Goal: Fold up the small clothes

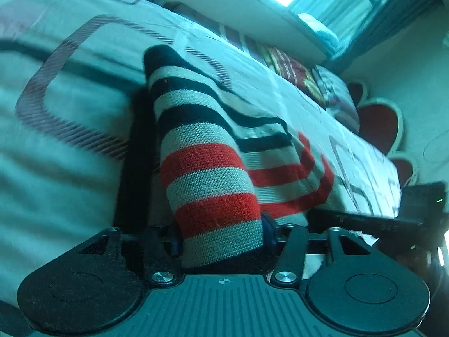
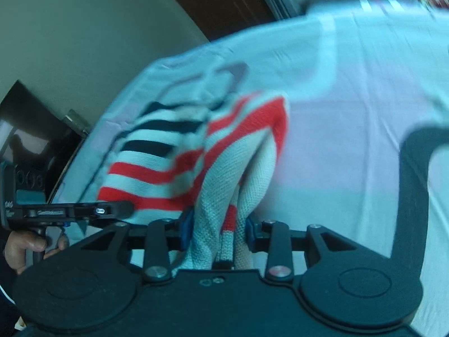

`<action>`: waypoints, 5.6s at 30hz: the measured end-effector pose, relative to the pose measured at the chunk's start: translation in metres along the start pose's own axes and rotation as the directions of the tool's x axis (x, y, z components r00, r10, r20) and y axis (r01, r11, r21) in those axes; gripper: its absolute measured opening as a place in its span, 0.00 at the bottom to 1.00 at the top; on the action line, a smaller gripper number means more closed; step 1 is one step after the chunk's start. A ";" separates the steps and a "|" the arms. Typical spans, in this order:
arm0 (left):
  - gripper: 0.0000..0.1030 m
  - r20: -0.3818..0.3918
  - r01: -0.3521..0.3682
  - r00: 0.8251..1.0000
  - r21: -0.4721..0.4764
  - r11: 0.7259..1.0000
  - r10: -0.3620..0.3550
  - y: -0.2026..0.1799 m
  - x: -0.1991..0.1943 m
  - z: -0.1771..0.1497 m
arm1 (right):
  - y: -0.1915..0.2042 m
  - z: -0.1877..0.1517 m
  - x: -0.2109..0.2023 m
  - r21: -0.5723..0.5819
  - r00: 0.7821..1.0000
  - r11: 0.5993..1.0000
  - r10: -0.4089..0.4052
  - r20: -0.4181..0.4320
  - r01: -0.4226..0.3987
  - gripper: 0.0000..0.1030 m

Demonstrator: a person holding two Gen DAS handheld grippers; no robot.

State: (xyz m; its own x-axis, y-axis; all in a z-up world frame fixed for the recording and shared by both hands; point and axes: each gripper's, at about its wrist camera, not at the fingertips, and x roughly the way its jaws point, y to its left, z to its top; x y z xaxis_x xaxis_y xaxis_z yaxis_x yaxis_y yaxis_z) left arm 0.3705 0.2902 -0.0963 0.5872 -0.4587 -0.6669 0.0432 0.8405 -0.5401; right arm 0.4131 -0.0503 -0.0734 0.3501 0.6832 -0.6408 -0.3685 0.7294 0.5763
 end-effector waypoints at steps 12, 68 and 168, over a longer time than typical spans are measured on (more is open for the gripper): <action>0.70 0.112 0.002 0.994 -0.047 0.999 0.003 0.017 -0.019 -0.021 | -0.020 -0.004 -0.017 0.050 0.998 0.997 0.058 0.017 -0.058 0.44; 0.74 0.214 -0.202 0.958 0.021 0.979 0.193 -0.033 -0.041 -0.095 | 0.015 -0.040 -0.055 -0.427 0.997 0.903 0.075 0.020 -0.059 0.24; 1.00 0.455 -0.425 0.834 0.167 0.890 0.313 -0.262 -0.238 -0.290 | 0.191 -0.253 -0.270 -0.271 0.838 0.828 -0.364 0.406 0.491 0.82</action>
State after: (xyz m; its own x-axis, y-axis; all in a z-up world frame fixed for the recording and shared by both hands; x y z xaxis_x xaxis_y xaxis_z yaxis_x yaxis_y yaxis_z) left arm -0.0146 0.0956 0.0549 0.8705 0.0120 -0.4920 -0.0767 0.9908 -0.1114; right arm 0.0302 -0.1042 0.0812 0.7773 0.3207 -0.5412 -0.3663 0.9302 0.0251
